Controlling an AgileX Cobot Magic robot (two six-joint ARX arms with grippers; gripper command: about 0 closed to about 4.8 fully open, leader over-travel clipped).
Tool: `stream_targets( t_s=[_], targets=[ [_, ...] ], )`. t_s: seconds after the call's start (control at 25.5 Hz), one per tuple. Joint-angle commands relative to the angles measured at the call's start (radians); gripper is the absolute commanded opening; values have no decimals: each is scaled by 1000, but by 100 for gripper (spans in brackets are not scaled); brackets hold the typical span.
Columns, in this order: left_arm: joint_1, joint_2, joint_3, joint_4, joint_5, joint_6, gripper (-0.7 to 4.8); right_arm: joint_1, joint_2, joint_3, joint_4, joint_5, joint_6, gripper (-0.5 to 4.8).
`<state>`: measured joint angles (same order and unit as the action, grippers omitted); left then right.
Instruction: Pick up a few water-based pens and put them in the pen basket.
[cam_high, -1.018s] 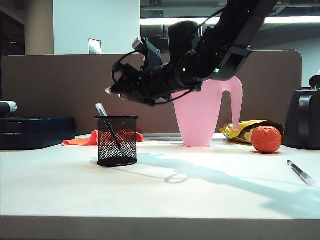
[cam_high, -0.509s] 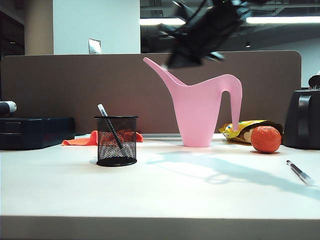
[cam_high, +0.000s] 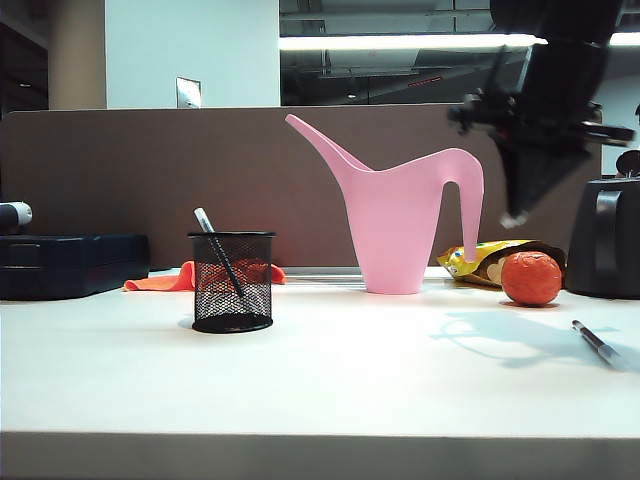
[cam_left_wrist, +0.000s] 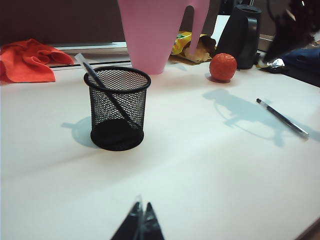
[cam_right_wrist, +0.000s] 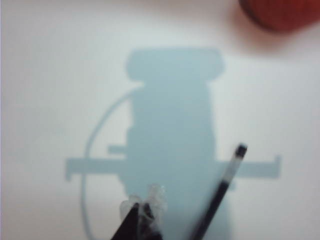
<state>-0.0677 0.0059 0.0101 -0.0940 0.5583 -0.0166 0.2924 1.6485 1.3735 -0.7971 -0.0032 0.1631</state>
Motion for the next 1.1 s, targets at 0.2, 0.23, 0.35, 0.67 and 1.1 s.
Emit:
stream_targets(
  t_s=[0.2,0.23,0.35,0.67,1.1],
  targets=[
    [0,1,3,5,6,1,-4,5,-2,-135,-1,39,55,127],
    [0,1,3,5,6,1,-5,3,-2,-153,6,40,56,156],
    [0,0,2,5,6,1,-5,0,-2,-209,24,104,77,177],
    [0,0,3,5,6,1,-4,0,5,-232,69,163,77,180],
    [0,1,3,4,6,1,-4,-8,62,-232,108,162,77,180]
  ],
)
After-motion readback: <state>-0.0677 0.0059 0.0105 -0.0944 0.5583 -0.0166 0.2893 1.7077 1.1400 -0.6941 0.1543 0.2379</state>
